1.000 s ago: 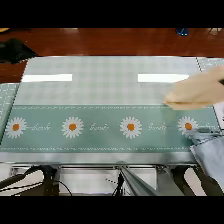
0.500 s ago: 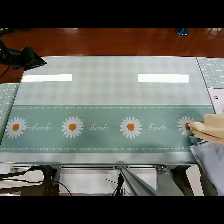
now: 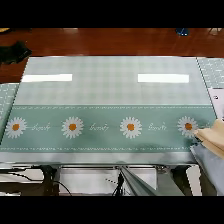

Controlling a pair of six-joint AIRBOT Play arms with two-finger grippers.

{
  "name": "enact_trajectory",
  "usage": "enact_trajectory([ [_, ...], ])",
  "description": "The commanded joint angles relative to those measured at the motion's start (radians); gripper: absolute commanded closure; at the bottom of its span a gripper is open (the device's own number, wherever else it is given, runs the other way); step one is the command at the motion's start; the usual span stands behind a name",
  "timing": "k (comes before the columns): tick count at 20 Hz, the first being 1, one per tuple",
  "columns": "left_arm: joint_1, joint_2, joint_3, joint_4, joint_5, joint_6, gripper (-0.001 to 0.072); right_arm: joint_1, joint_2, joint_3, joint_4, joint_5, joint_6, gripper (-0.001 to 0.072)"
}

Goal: Fold the shirts.

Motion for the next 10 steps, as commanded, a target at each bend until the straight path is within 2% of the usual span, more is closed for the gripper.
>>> enact_trajectory([
  [1, 0.042, -0.007, 0.000, 0.001, 0.190, 0.000, 0.0493, -0.002, 0.032, -0.045, -0.138, 0.006, -0.018, 0.0676],
  [5, 0.084, -0.006, 0.000, 0.001, 0.194, 0.001, 0.0493, -0.002, 0.068, -0.186, -0.248, 0.005, -0.052, 0.0665],
  [6, 0.092, -0.006, 0.000, 0.002, 0.188, 0.005, 0.0493, -0.002, 0.077, -0.214, -0.309, 0.002, -0.053, 0.0585],
  [7, 0.099, -0.006, 0.000, 0.002, 0.187, 0.005, 0.0493, -0.002, 0.084, -0.234, -0.352, -0.006, -0.055, 0.0537],
  [8, 0.105, -0.006, 0.000, 0.002, 0.187, 0.005, 0.0493, -0.002, 0.084, -0.241, -0.378, -0.005, -0.068, 0.0525],
  [10, 0.114, -0.007, 0.000, 0.002, 0.186, 0.005, 0.0493, -0.002, 0.084, -0.242, -0.412, -0.019, -0.076, 0.0334],
])
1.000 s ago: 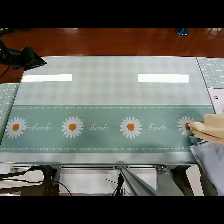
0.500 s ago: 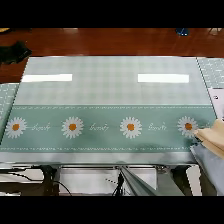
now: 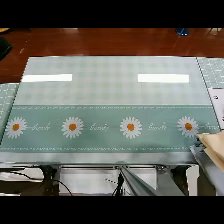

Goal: Fold the shirts.

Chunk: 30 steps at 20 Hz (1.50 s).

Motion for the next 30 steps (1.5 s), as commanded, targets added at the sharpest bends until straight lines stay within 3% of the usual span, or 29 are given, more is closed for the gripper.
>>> enact_trajectory([
  [1, 0.018, 0.000, 0.000, 0.002, 0.005, 0.003, 0.0493, 0.000, 0.008, -0.031, -0.088, -0.027, -0.016, 0.0222],
  [2, 0.018, 0.000, 0.000, 0.001, -0.006, 0.003, 0.0492, 0.000, 0.008, -0.030, -0.078, -0.049, -0.015, 0.0172],
  [4, 0.013, 0.000, 0.000, 0.001, -0.064, 0.003, 0.0490, 0.002, 0.008, -0.030, 0.014, -0.119, -0.003, 0.0172],
  [5, 0.009, 0.000, 0.000, 0.000, -0.103, 0.003, 0.0465, 0.012, 0.005, -0.030, 0.129, -0.172, -0.005, 0.0174],
  [6, -0.001, 0.000, 0.000, 0.001, -0.147, 0.003, 0.0315, 0.035, -0.001, -0.027, 0.255, -0.220, -0.020, 0.0174],
  [7, -0.014, 0.000, 0.000, 0.000, -0.187, 0.003, 0.0248, 0.077, -0.015, -0.017, 0.389, -0.252, -0.047, 0.0174],
  [11, -0.140, 0.011, 0.001, 0.023, -0.337, 0.129, 0.0240, 0.375, -0.135, 0.022, 0.676, -0.381, 0.051, 0.0174],
  [13, -0.240, 0.026, 0.001, 0.115, -0.449, 0.129, 0.0232, 0.565, -0.206, 0.022, 0.777, -0.472, 0.106, 0.0173],
  [15, -0.357, 0.049, 0.001, 0.274, -0.550, 0.091, 0.0142, 0.755, -0.270, 0.022, 0.830, -0.571, 0.118, 0.0167],
  [16, -0.420, 0.064, 0.001, 0.375, -0.592, 0.050, 0.0070, 0.838, -0.294, 0.022, 0.848, -0.617, 0.120, 0.0112],
  [17, -0.474, 0.077, 0.001, 0.463, -0.620, 0.005, -0.0013, 0.920, -0.315, 0.022, 0.866, -0.657, 0.120, 0.0111],
  [19, -0.566, 0.098, 0.000, 0.585, -0.659, -0.105, -0.0013, 1.035, -0.343, 0.022, 0.870, -0.694, 0.123, 0.0110],
  [21, -0.630, 0.101, 0.000, 0.598, -0.715, -0.145, -0.0013, 1.103, -0.354, 0.022, 0.869, -0.690, 0.132, 0.0109],
  [30, -0.776, 0.096, 0.000, 0.598, -0.716, -0.144, -0.0013, 1.138, -0.353, 0.022, 0.843, -0.670, 0.131, 0.0115],
])
